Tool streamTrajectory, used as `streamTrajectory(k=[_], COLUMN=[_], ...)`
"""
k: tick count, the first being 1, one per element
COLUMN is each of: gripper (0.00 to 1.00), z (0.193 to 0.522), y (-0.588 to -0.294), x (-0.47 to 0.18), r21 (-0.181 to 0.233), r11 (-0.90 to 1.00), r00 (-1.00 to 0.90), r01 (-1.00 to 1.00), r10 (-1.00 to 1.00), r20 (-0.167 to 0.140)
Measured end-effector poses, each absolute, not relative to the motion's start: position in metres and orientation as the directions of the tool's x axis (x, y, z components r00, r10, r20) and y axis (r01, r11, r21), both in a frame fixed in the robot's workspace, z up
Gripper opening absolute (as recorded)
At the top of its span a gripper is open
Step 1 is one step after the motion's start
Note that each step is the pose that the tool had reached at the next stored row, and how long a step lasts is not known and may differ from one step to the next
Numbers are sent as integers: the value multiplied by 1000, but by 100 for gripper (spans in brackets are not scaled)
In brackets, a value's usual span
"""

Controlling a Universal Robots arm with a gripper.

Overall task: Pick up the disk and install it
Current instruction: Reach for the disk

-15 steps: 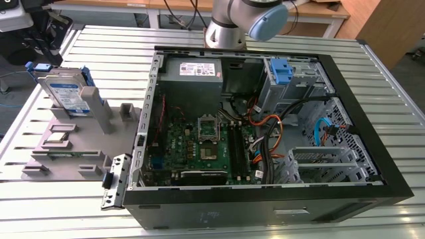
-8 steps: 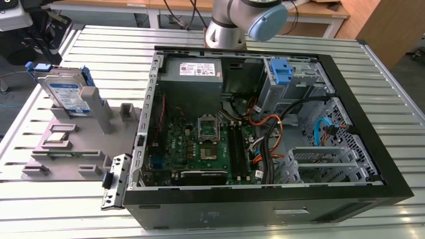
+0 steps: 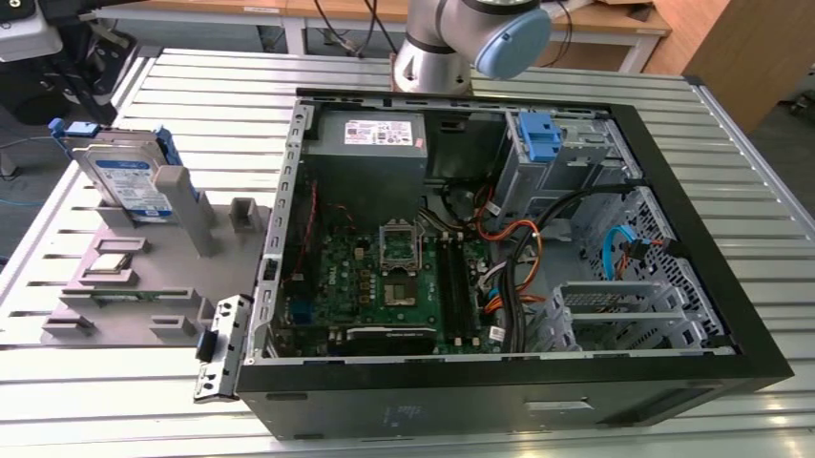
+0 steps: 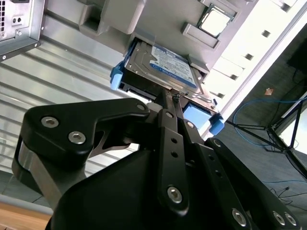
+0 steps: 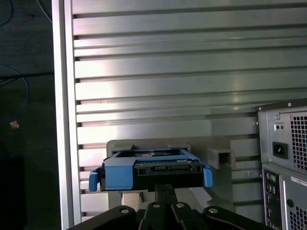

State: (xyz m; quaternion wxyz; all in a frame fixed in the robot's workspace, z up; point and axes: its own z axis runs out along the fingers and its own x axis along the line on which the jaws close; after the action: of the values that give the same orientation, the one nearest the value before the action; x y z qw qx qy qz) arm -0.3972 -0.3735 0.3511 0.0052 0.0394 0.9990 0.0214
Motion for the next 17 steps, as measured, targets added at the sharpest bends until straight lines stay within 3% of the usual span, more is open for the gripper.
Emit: streamTrajectory(k=[17], gripper=[10], z=[346], y=[-369], x=[-405], r21=[43], r11=[996], r00=[-997], r01=[79], r10=[79], r20=[-2])
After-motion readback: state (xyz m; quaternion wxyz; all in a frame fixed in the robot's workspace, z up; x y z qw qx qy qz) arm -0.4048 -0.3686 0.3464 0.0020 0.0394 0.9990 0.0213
